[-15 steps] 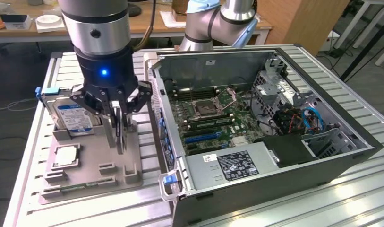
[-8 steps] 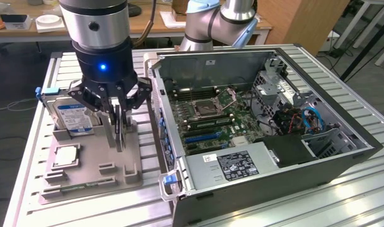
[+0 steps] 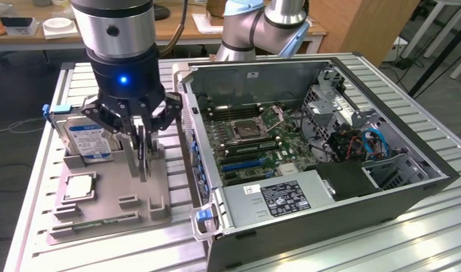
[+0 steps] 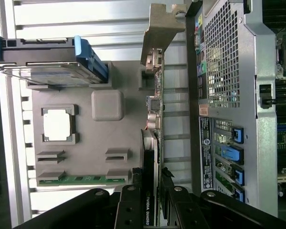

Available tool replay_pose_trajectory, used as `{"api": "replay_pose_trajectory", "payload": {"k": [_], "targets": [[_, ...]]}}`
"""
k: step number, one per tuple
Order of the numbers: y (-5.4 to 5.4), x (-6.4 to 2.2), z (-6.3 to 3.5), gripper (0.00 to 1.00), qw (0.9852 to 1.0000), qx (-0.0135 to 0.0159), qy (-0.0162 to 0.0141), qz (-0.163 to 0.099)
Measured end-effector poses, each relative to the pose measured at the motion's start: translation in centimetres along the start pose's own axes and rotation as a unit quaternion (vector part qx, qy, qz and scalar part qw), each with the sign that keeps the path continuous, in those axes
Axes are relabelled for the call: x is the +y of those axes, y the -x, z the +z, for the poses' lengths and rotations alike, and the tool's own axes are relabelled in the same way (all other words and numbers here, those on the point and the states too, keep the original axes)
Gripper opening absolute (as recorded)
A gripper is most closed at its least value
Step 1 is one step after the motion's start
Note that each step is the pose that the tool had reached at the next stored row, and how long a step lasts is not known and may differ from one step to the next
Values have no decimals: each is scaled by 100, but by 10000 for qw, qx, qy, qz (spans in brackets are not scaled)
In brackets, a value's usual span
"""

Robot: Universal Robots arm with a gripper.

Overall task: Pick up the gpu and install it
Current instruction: 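Pick up the gpu and move the gpu toward the slot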

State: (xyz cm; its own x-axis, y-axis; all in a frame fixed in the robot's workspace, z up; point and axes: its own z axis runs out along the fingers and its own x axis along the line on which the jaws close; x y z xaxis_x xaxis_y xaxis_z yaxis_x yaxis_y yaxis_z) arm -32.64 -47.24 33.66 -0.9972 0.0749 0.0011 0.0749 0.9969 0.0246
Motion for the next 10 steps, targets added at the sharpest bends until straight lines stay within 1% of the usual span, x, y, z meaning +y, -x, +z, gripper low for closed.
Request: {"api": "replay_pose_trajectory", "payload": {"k": [4, 10], "targets": [[0, 1, -44, 26, 10000, -1, 1, 0], [0, 4, -169, 26, 10000, -2, 2, 0]]}}
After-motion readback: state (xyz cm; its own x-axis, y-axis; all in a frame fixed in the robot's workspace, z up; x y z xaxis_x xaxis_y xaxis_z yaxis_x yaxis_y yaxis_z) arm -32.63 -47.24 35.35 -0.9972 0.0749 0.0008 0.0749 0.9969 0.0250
